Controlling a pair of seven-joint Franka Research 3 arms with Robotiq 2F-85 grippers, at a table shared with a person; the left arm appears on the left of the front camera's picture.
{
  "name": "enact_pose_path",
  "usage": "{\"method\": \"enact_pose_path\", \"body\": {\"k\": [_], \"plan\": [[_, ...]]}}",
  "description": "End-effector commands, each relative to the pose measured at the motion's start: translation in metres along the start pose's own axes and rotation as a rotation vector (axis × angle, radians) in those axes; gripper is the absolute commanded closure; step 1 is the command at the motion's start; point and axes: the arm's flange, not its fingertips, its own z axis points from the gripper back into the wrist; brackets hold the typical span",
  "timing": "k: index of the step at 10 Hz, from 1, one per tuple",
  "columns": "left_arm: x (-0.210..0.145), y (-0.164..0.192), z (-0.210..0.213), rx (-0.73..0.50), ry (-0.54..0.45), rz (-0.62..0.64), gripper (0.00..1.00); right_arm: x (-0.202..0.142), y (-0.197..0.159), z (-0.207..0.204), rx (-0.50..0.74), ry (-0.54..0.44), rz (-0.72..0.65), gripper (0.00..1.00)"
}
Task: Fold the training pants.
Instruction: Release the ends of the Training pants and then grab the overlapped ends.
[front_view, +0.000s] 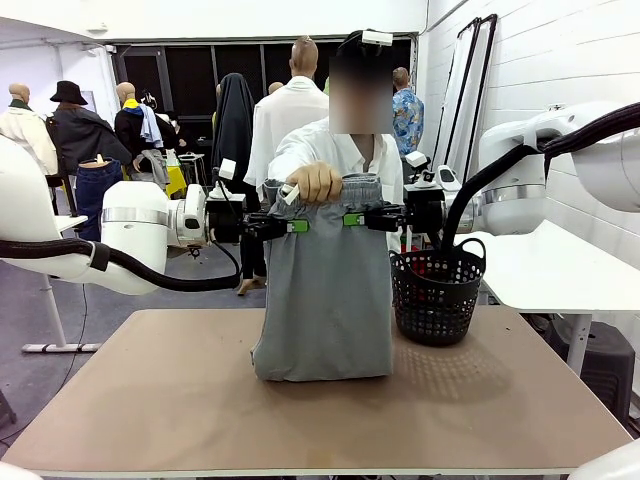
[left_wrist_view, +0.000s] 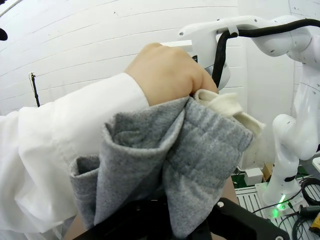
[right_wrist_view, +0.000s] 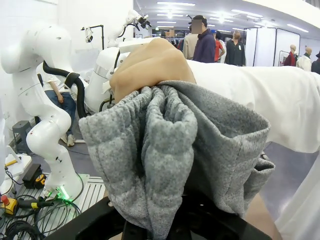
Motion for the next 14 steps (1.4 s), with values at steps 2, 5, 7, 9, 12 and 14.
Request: {"method": "enact_pose_path", "body": {"k": [2, 5, 7, 9, 12, 14], "plan": [[0.001, -0.001, 0.002, 0.007, -0.012, 0.006, 0.7, 0.002, 0.001, -0.001, 0.033, -0.007, -0.03, 0.77], [0.001, -0.001, 0.003, 0.032, -0.022, 0.005, 0.14, 0.002, 0.002, 0.0, 0.049, -0.003, -0.059, 0.17], [0.002, -0.001, 0.003, 0.043, -0.027, 0.004, 0.0, 0.003, 0.002, 0.001, 0.045, 0.0, -0.064, 0.0], [0.001, -0.002, 0.004, 0.051, -0.031, 0.008, 0.0, 0.004, 0.002, 0.004, 0.04, 0.009, -0.065, 0.0], [-0.002, -0.005, 0.008, 0.063, -0.037, 0.025, 0.0, 0.001, 0.0, 0.011, 0.011, 0.025, -0.072, 0.0], [-0.001, -0.007, 0.009, 0.073, -0.034, 0.015, 0.02, 0.001, 0.0, 0.01, -0.001, 0.042, -0.047, 0.0]]}}
